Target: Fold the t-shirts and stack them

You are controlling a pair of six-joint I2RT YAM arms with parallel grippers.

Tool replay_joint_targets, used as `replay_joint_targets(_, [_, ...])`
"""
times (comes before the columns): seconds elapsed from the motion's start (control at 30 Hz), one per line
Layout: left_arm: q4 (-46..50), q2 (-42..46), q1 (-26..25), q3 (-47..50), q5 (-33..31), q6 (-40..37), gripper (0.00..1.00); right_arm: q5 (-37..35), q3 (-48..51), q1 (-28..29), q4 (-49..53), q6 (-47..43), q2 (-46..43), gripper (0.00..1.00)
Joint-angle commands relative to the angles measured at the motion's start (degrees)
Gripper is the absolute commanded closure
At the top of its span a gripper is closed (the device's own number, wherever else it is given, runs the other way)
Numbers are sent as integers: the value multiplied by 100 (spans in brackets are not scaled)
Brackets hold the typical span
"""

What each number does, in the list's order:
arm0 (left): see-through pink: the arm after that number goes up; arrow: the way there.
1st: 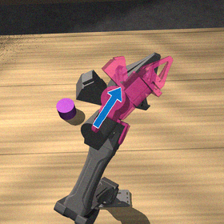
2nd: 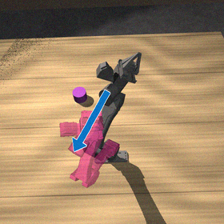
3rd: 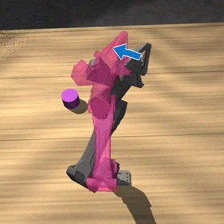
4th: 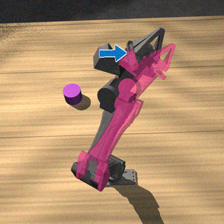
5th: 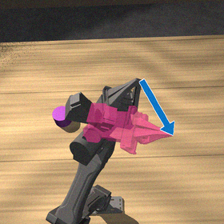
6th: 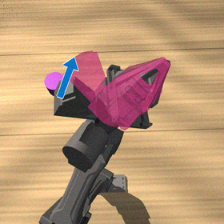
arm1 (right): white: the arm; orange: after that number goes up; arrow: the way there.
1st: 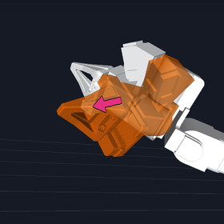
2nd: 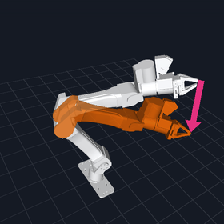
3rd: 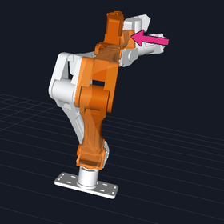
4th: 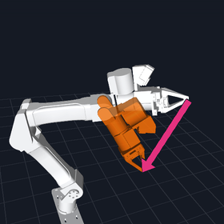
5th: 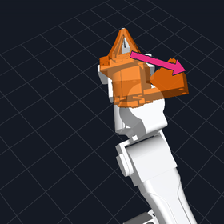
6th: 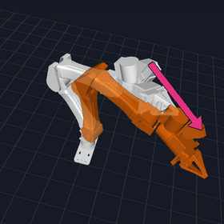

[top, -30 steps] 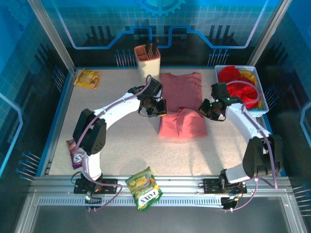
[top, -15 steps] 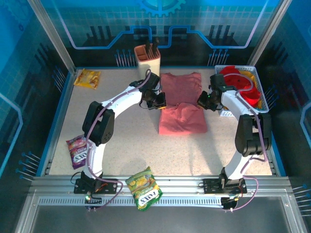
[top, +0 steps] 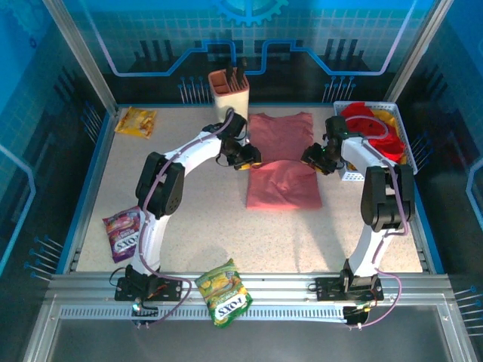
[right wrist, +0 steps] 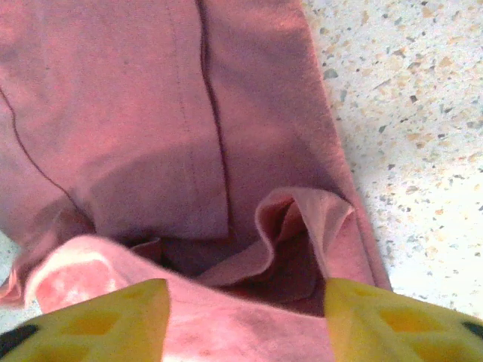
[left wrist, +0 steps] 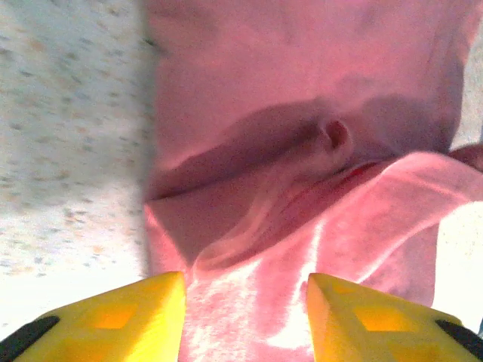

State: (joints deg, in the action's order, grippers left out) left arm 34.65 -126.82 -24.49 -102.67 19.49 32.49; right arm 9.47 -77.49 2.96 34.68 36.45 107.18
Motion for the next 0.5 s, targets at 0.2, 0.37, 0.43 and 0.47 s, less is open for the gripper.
replay_joint_targets(0.2, [-42,957,162,587,-47,70,49,7,316,53,165,-366,-1165,0])
replay_joint_targets(0.37, [-608,1372,-429,1251,181,547,50,734,1196,332,-421,44,-1877,0])
replay_joint_targets(0.43, [-1008,1415,-665,1531,254,838,50,821,1472,461,-578,225,-1989,0])
replay_joint_targets(0.47, [-1243,1417,-772,1693,292,998,51,838,1635,520,-692,294,-2023,0])
